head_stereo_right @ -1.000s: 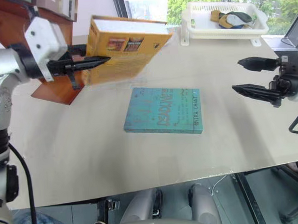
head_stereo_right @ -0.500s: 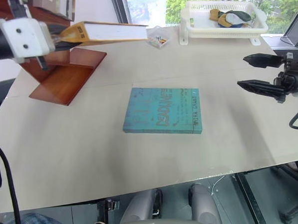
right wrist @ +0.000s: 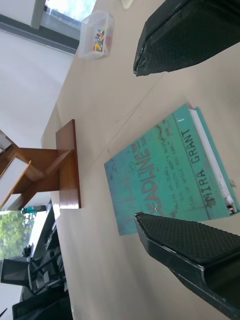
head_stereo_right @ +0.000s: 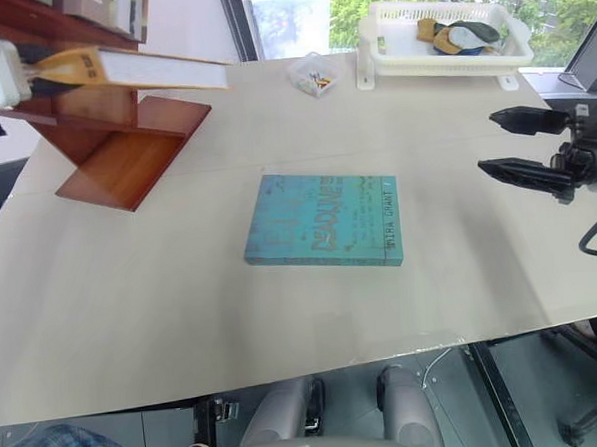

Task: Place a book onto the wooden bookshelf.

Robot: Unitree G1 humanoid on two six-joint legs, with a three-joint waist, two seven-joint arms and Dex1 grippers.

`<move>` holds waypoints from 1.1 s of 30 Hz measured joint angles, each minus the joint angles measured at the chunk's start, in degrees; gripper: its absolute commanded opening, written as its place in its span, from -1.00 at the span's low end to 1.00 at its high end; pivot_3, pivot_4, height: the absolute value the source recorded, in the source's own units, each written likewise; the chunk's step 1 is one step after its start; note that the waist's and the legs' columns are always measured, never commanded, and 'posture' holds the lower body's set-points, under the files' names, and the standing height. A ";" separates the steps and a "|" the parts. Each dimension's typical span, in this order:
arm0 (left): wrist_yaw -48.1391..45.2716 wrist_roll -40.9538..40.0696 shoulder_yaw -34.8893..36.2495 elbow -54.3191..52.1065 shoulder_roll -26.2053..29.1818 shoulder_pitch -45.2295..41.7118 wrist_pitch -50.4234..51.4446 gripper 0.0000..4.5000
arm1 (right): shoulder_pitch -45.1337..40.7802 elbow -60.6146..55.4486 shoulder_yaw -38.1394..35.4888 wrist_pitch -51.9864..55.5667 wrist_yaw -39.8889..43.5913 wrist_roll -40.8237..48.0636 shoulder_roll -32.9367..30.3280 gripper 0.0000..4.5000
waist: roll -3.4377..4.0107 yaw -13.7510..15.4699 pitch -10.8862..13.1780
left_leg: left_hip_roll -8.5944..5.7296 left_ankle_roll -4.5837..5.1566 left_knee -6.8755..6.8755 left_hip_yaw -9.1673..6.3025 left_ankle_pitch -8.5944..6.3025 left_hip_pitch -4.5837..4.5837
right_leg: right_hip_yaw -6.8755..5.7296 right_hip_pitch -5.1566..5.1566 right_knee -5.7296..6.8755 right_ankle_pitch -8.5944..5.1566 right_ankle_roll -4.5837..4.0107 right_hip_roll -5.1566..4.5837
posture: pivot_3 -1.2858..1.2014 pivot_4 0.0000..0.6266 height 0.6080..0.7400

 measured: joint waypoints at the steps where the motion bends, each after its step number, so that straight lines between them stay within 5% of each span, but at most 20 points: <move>1: 1.21 1.14 -0.23 1.75 0.00 -0.08 -1.60 -0.81 | -0.11 0.00 0.26 -0.02 0.07 0.00 0.00 1.00 | 0.00 -0.06 0.00 | 0.00 0.00 0.00 0.00 0.00 0.01 | 0.00 0.00 0.01 0.00 0.00 0.00 | 0.03 -0.52 1.00; 19: 17.80 19.49 -8.25 33.72 -1.46 -13.13 -23.59 -0.81 | 3.04 -2.14 -1.45 0.00 -0.81 0.37 0.00 1.00 | -0.19 -0.61 0.11 | -0.02 0.02 0.04 0.00 -0.02 -0.04 | -0.02 0.00 0.07 0.00 0.03 -0.02 | 0.03 -0.52 1.00; 20: 18.37 20.15 -8.71 34.40 -1.44 -13.53 -23.67 -0.47 | 3.23 -2.38 -1.56 0.01 -0.85 0.39 0.00 1.00 | -0.18 -0.63 0.10 | -0.02 0.02 0.04 0.01 -0.02 -0.04 | -0.02 0.00 0.08 0.00 0.03 -0.02 | 0.03 -0.52 1.00; 22: 18.76 20.84 -8.92 34.95 -1.44 -13.63 -23.77 -0.27 | 3.43 -2.52 -1.58 0.02 -0.90 0.40 0.00 1.00 | -0.19 -0.66 0.11 | -0.02 0.02 0.05 0.01 -0.02 -0.04 | -0.02 0.00 0.08 0.00 0.03 -0.02 | 0.03 -0.52 1.00; 28: 20.66 23.46 -9.67 37.55 -0.95 -15.19 -23.88 0.92 | 3.58 -2.87 -1.59 0.04 -1.68 0.45 0.00 1.00 | -0.21 -0.66 0.12 | -0.02 0.03 0.07 0.00 -0.02 -0.04 | -0.02 -0.01 0.09 0.00 0.03 -0.02 | 0.03 -0.52 1.00; 33: 23.70 26.38 -11.10 38.58 0.32 -15.26 -23.96 0.97 | 3.55 -2.87 -1.59 0.04 -1.71 0.58 0.01 1.00 | -0.21 -0.67 0.12 | -0.02 0.03 0.07 0.00 -0.02 -0.03 | -0.03 0.00 0.11 0.00 0.03 -0.02 | 0.03 -0.52 1.00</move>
